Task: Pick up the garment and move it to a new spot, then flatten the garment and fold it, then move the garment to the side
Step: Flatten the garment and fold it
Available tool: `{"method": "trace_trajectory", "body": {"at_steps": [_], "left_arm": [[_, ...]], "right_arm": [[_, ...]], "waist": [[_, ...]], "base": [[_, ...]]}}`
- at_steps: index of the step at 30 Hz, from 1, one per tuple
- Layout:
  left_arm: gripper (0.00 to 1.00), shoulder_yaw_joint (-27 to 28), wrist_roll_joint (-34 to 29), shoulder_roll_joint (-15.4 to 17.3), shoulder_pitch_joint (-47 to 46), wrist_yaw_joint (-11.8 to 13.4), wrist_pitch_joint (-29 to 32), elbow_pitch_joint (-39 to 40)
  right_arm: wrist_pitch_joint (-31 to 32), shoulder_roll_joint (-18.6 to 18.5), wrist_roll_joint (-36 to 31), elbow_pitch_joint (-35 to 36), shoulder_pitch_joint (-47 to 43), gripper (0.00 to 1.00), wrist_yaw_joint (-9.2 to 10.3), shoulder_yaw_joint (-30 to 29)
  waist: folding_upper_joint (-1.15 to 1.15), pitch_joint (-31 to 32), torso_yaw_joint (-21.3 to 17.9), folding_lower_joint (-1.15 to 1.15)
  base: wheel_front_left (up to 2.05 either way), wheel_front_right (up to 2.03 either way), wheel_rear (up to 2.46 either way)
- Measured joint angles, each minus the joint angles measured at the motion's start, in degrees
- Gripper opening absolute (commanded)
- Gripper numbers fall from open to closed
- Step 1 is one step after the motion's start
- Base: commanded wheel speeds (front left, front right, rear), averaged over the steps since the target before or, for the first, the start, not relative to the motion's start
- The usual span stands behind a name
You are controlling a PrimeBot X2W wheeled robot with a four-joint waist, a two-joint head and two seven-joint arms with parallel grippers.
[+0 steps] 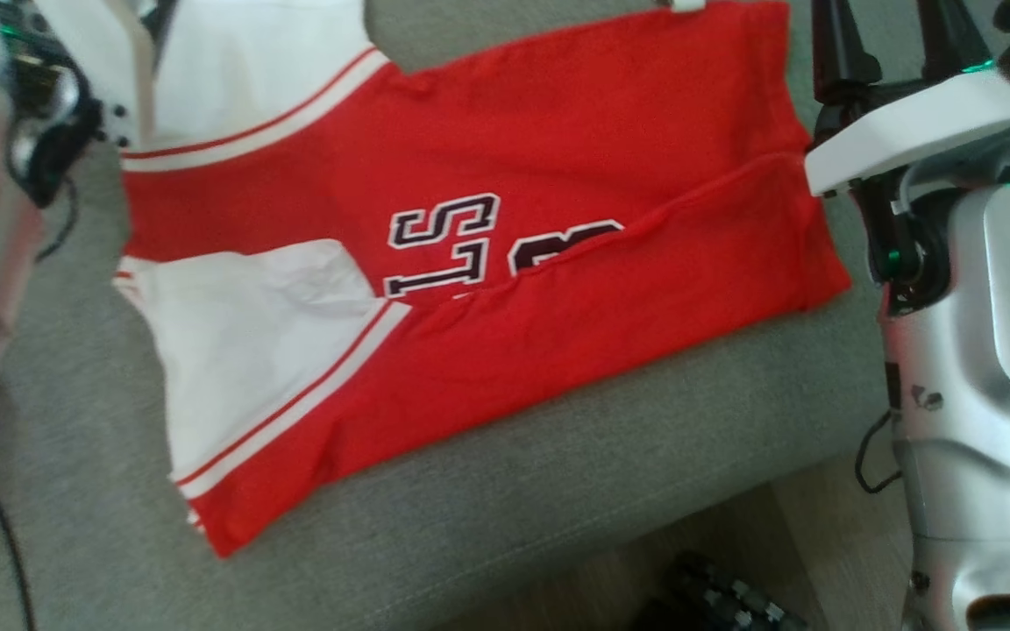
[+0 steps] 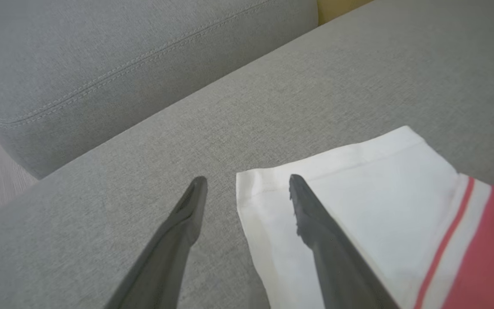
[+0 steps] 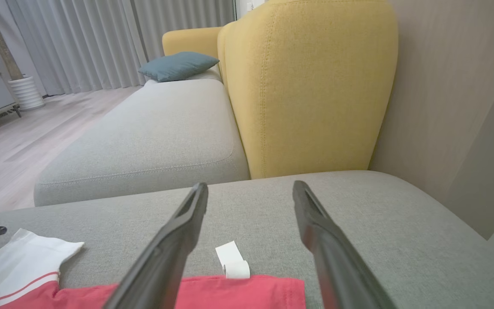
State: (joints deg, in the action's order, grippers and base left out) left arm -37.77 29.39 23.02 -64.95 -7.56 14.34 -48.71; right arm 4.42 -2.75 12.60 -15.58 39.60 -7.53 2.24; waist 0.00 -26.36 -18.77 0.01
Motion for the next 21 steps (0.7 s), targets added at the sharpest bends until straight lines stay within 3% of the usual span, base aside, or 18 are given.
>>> {"method": "trace_trajectory", "body": {"at_steps": [8,21], "left_arm": [[1.0,-4.98,1.25,3.46,-3.03,0.0,-0.64,-4.68],[1.0,-11.66,7.92,4.0,-6.67,0.02,-0.25,-6.62]], "right_arm": [[-0.56,0.0,1.64,2.44,-0.01,1.0,0.0,1.24],[-0.46,0.01,2.6,3.69,-0.16,1.0,0.0,-0.12]], "waist": [[0.0,-3.19,-3.57,0.0],[0.0,-4.39,-4.2,-0.01]], "base": [[0.0,0.0,0.0],[0.0,0.0,0.0]]}}
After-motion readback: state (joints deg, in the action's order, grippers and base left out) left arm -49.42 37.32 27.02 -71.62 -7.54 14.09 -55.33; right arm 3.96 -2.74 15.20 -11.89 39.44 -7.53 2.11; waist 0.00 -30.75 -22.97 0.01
